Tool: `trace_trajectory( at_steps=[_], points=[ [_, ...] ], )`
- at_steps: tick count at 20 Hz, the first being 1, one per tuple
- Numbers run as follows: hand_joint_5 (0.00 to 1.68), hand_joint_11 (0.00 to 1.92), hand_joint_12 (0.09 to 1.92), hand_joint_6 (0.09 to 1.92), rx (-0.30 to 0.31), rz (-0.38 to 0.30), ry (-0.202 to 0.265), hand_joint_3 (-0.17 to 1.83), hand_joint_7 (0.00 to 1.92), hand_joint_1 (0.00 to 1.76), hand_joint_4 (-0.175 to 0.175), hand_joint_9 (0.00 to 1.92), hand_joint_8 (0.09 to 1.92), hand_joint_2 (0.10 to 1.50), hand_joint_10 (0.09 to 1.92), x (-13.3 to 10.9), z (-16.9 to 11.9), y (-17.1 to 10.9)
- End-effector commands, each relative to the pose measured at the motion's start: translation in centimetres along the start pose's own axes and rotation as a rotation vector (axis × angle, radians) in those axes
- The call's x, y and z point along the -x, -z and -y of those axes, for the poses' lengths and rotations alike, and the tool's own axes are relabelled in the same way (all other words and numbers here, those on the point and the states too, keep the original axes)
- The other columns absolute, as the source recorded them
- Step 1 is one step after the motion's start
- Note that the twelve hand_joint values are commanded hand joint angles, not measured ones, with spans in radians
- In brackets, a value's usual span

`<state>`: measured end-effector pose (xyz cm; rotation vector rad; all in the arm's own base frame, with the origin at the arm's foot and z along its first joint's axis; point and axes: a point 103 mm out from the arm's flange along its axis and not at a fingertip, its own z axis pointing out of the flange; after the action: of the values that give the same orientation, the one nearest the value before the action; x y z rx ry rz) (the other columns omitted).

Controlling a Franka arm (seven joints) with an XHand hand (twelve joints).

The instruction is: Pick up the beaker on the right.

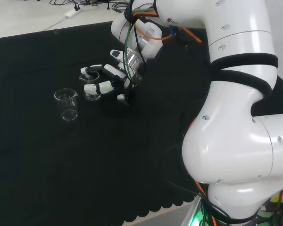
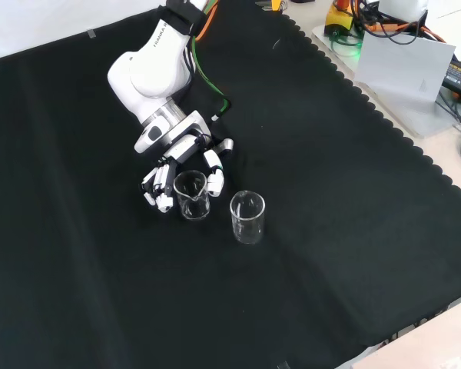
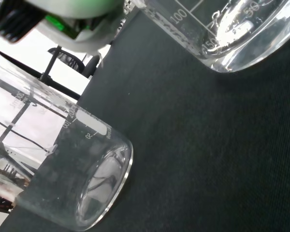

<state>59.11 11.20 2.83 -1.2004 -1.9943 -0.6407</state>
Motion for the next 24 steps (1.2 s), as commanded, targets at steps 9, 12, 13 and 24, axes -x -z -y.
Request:
trace_trajectory(
  at_steps=[9, 12, 13, 24],
  points=[
    [0.66, 0.02, 1.34, 0.33, 0.037, -0.034, -0.003, 0.61, 0.53, 0.91, -0.033, 0.59, 0.57, 0.54, 0.55, 0.0, -0.6, -0.6],
    [0.96, 0.21, 1.32, 0.62, 0.112, -0.043, -0.019, 0.59, 0.84, 1.01, 0.055, 0.82, 0.55, 0.64, 0.52, -0.5, -0.7, -0.2],
    [1.11, 0.32, 1.29, 0.62, 0.124, -0.027, -0.019, 0.56, 1.01, 1.06, 0.110, 0.92, 0.53, 0.67, 0.51, -0.8, -0.8, 0.1],
    [1.46, 0.90, 1.02, 0.26, 0.096, 0.238, 0.021, 0.52, 1.63, 1.16, 0.159, 1.47, 0.09, 0.67, 0.15, -4.5, -1.1, 5.2]
  ],
)
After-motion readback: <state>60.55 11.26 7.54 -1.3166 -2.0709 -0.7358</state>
